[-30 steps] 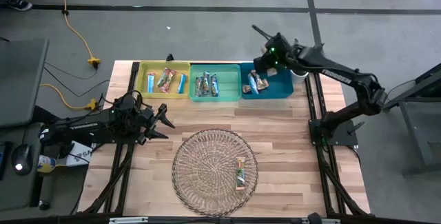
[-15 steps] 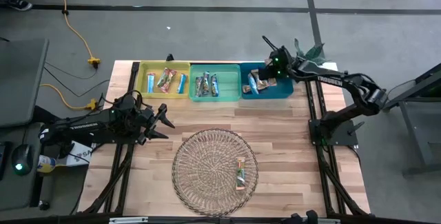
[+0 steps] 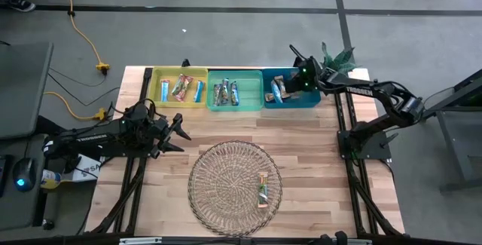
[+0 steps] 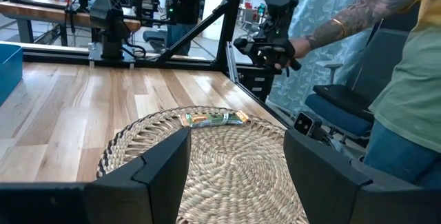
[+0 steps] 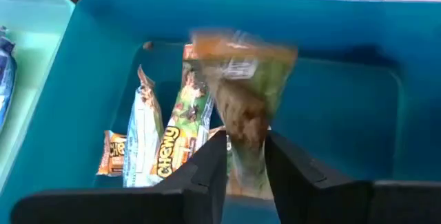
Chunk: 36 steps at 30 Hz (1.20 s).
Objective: Pick and place Granola Bars by type
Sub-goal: Put the yellow granola bar into the blue bin
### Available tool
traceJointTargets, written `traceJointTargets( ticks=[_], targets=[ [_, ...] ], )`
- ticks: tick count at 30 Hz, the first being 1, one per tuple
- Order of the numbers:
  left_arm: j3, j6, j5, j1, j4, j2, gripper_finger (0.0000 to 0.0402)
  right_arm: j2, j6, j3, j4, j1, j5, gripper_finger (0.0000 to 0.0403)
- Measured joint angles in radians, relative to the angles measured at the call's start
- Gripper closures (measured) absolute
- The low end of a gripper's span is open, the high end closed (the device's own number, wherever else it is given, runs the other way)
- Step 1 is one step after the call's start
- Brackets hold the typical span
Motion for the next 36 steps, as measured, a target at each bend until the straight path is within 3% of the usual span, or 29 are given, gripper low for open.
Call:
traceJointTargets(
  ticks=[11,20,30,36],
  targets=[
    [0.000,0.000,0.000,0.000,0.000,0.000,0.0172,0.000,-0.043,0.000,0.047,0.001,-0.044,0.0293],
    [0.000,0.000,0.000,0.000,0.000,0.000,0.0172,-0.037,-0.183,0.000,0.221,0.022,-0.285,0.0292],
    [0.000,0.000,0.000,0.000,0.000,0.000,0.0172,-0.226,-0.292,0.000,0.495,0.167,-0.492,0.0292],
    [0.000,0.000,0.000,0.000,0.000,0.000,0.0172,-0.340,-0.397,0.068,0.451,0.323,-0.451,0.0292]
  ],
)
